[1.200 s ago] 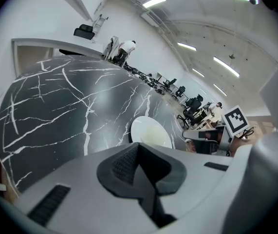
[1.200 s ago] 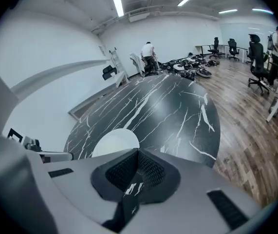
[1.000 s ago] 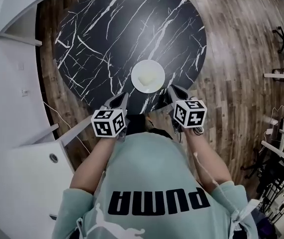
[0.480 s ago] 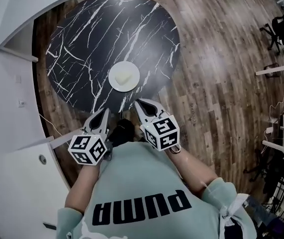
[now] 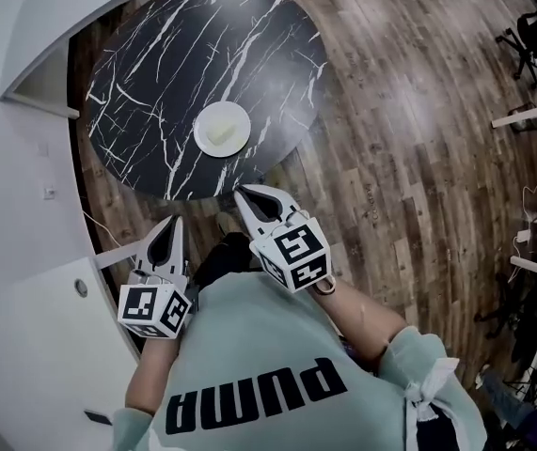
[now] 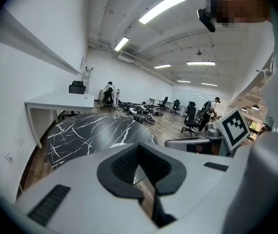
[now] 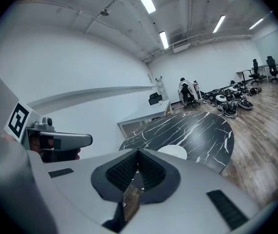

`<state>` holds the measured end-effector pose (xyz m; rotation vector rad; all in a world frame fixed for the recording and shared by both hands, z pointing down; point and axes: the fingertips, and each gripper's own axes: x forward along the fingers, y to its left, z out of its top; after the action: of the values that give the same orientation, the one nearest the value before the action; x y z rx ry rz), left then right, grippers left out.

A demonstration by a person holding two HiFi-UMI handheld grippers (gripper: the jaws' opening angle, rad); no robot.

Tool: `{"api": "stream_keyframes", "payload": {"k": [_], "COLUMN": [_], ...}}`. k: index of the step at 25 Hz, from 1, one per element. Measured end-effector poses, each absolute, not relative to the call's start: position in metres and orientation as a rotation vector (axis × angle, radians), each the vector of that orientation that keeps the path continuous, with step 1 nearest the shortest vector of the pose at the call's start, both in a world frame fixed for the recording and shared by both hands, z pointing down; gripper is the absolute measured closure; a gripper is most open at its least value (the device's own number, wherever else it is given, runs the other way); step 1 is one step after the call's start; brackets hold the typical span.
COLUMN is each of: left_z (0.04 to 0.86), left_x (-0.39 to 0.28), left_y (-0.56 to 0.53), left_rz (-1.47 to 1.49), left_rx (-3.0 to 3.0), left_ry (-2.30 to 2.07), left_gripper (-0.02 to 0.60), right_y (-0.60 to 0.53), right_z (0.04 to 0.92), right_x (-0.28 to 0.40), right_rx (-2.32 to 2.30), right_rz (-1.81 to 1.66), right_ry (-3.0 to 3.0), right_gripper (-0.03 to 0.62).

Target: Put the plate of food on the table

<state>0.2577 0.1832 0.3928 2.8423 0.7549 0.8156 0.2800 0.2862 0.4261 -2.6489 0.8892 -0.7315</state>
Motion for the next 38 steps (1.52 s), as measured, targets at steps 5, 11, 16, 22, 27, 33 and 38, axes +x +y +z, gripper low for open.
{"api": "stream_keyframes", "payload": {"k": [5, 11, 16, 22, 27, 33, 38], "left_z": [0.376, 0.367, 0.356, 0.359, 0.375, 0.366, 0.358], "left_x": [0.246, 0.225, 0.199, 0.156, 0.122, 0.092, 0.080], "left_y": [0.178, 0.157, 0.126, 0.101, 0.105, 0.121, 0.137], "left_rz": [0.771, 0.733, 0.665, 0.602, 0.582, 0.528, 0.507], "left_rx": [2.918, 2.964, 2.963, 2.895, 2.791, 2.773, 2.829], "left_ry": [0.775, 0.773, 0.745, 0.739, 0.793, 0.859, 0.829], "left_gripper": [0.575, 0.575, 0.575, 0.575, 0.575, 0.575, 0.575], "right_y": [0.284, 0.269, 0.241, 0.206, 0.205, 0.212, 0.224], "right_z": [0.419, 0.404, 0.390, 0.381, 0.379, 0.380, 0.373], "right_x": [0.275, 0.271, 0.245, 0.194, 0.151, 0.115, 0.100], "right_rx": [-2.646, -2.671, -2.690, -2.761, -2.842, -2.875, -2.863], "right_rz": [-0.691, -0.647, -0.657, -0.713, -0.777, -0.792, -0.733], "right_ry": [0.875, 0.849, 0.841, 0.871, 0.818, 0.789, 0.843], "right_gripper": [0.585, 0.585, 0.585, 0.585, 0.585, 0.585, 0.585]}}
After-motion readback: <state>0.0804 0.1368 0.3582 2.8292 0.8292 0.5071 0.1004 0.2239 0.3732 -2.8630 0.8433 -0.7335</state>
